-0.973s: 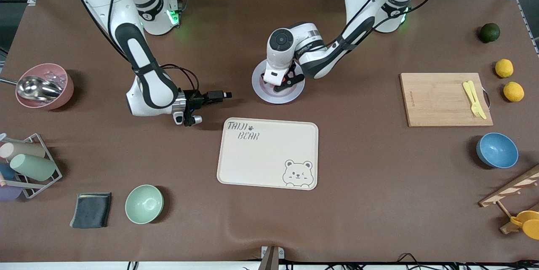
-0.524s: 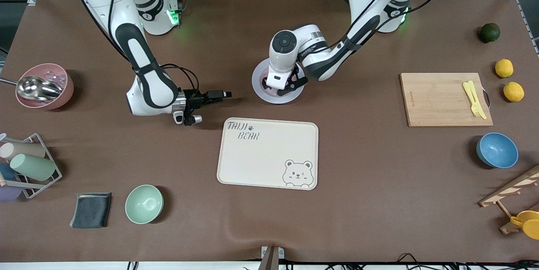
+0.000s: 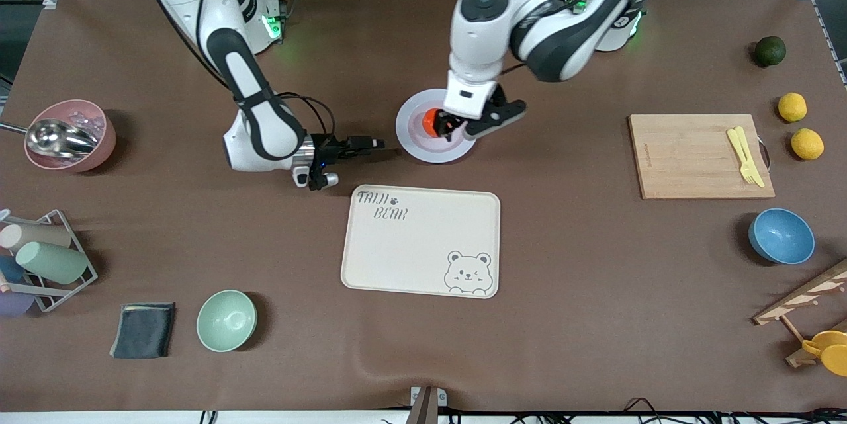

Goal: Place orange and plate with both arms
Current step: 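Raise the left gripper away while the right gripper reaches the plate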

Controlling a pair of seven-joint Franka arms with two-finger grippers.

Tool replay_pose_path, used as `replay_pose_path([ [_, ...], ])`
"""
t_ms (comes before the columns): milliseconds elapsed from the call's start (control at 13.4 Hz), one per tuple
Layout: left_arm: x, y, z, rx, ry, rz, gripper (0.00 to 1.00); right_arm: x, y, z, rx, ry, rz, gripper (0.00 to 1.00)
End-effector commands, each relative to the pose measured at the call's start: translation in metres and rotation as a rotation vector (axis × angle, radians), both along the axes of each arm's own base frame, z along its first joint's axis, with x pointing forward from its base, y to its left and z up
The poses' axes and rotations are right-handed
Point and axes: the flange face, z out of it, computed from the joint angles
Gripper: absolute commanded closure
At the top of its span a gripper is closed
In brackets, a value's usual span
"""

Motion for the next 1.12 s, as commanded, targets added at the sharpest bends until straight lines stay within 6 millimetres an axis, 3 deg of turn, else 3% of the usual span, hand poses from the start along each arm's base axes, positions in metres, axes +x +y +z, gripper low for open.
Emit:
replay_pose_path([
  [0,0.055,0.065,0.055,-0.001,0.019,-0.049,0.0,-0.008,0.005,-0.002,0.003,-0.016,-0.007,0.17],
  [150,0.089,0.11,0.084,0.005,0.02,-0.079,0.0,-0.026,0.032,-0.006,0.02,0.002,-0.028,0.21],
  [299,0.118,0.172,0.1,0.023,0.034,-0.107,0.0,-0.028,0.035,-0.009,0.018,0.006,-0.037,0.24],
  [524,0.131,0.227,0.107,0.054,0.07,-0.168,0.0,-0.032,0.039,-0.011,0.016,0.009,-0.029,0.29],
  [748,0.14,0.259,0.116,0.073,0.074,-0.199,0.0,-0.036,0.043,-0.015,0.017,0.018,-0.032,0.33],
  [973,0.15,0.282,0.149,0.067,0.049,-0.192,0.0,-0.041,0.05,-0.015,0.015,0.016,-0.021,0.36],
  [1048,0.151,0.284,0.15,0.066,0.048,-0.203,0.0,-0.042,0.051,-0.016,0.019,0.02,-0.03,0.37],
])
